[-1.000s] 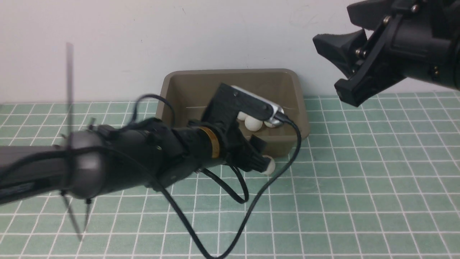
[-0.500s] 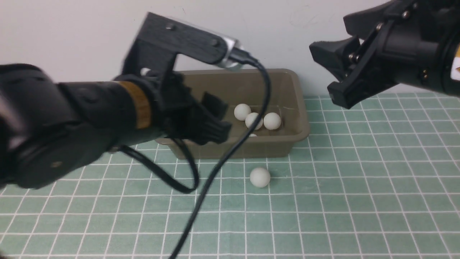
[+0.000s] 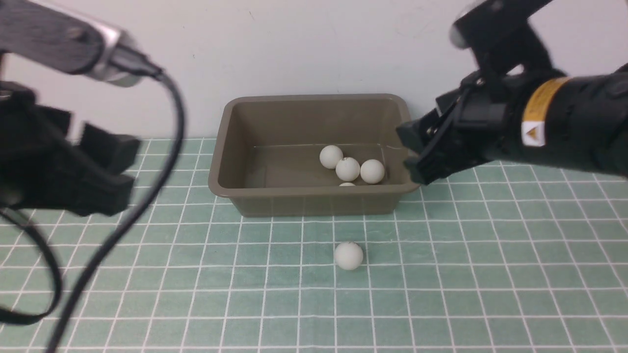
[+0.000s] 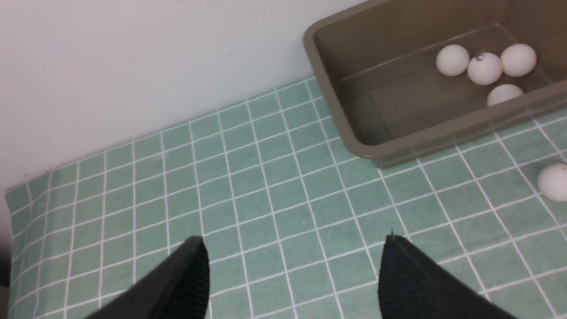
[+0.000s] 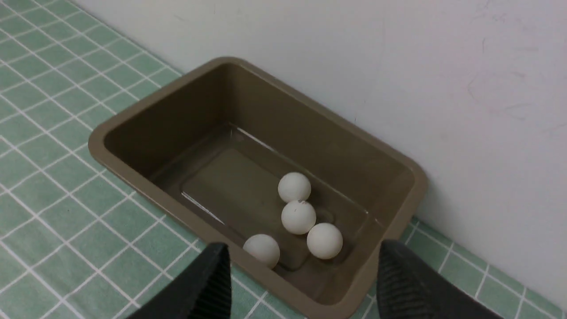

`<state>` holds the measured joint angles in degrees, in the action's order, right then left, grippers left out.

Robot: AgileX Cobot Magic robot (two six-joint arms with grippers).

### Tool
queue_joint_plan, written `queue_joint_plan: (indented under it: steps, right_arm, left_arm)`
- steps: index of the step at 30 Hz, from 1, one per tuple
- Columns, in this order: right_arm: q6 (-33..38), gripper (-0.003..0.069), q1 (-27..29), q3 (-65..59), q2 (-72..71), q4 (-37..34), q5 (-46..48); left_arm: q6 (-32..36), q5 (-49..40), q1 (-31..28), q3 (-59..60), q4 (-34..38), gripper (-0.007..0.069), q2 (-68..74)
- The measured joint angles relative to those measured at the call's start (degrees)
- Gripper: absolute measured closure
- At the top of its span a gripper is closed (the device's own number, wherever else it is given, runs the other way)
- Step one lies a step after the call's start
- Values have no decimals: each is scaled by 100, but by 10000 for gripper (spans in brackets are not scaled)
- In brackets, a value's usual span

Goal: Put the table tennis balls in the box on the green coffee tablecloth.
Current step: 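Reach for and grasp a ping pong ball on the table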

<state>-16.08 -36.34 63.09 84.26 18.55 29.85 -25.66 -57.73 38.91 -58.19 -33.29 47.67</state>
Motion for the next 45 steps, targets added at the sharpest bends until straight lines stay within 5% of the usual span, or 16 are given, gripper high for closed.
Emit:
queue_joint_plan:
  steps: [15, 26, 40, 45]
  right_arm:
    - [0, 246, -153, 0, 1725, -532, -65]
    - [-1, 134, -153, 188, 2238, -687, -512]
    - [-19, 132, -153, 209, 2868, -686, -1065]
    - [-24, 184, -153, 209, 2892, -686, -1057]
  left_arm:
    - [5, -195, 0, -10, -8, 164, -332]
    - [5, -200, 0, -10, 123, 164, -332]
    - [5, -200, 0, -10, 137, 164, -332]
    - [5, -200, 0, -10, 137, 164, -332]
